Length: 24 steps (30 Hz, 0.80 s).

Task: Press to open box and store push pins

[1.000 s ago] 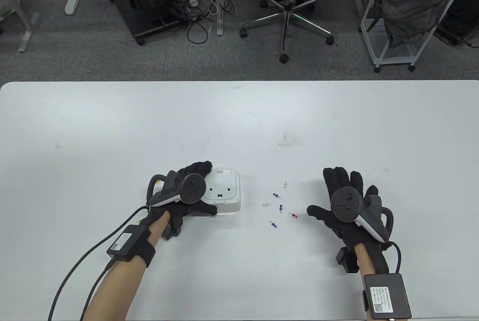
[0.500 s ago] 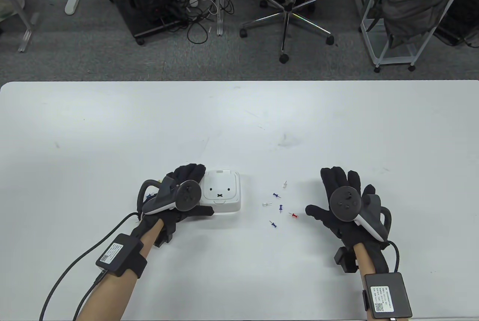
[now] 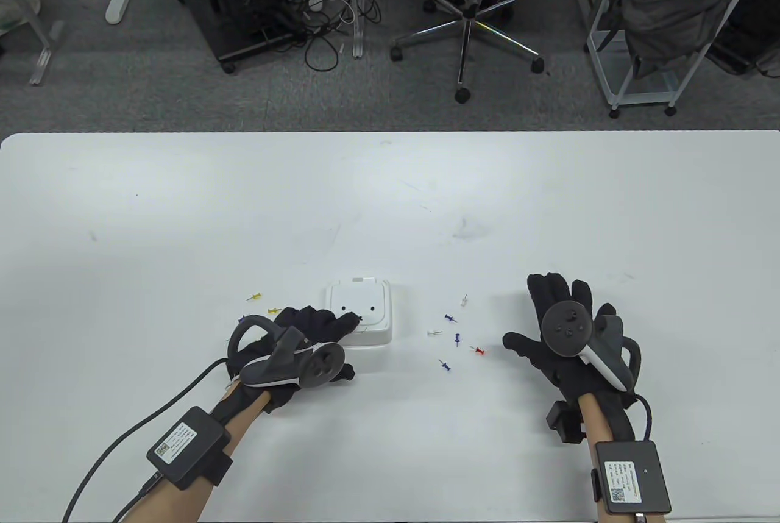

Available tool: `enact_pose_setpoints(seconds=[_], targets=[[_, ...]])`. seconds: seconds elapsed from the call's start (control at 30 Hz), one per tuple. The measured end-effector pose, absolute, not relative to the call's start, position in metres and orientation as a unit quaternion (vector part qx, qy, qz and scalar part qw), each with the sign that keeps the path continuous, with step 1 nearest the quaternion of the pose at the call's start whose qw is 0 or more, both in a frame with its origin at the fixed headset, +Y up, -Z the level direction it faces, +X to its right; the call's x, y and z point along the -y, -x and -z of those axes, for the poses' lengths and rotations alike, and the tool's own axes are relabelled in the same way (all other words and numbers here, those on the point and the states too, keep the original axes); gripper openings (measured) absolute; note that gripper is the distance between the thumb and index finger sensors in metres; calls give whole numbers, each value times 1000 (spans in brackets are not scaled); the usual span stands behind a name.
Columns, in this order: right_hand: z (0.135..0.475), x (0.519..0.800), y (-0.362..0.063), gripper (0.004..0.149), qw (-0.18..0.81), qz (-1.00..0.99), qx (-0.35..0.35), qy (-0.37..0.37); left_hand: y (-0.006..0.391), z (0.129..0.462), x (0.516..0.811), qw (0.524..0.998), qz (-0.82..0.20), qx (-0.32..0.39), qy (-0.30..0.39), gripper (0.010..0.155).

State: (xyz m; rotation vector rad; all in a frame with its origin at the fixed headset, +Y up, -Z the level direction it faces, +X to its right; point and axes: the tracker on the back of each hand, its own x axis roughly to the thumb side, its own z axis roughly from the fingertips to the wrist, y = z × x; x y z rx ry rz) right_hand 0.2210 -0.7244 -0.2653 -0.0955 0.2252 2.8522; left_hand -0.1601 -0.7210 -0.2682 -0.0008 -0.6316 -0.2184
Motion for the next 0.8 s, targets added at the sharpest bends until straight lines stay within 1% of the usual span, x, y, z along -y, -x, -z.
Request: enact_pose_setpoints(seconds=[0.13,0.37,0.53,0.8], targets=[[265,723,-219,93,131,-988,-73,30,159,268,720,943,111,313,-2,75],[265,723,-220,93,137,-987,-74,30,155,264,723,938,132,319,-16,72],[265,724,-220,93,137,-987,-77,30,148,257,725,922,197,332,-38,72],[265,723,-220,93,138,-987,-76,29,145,254,725,917,218,331,-36,71]])
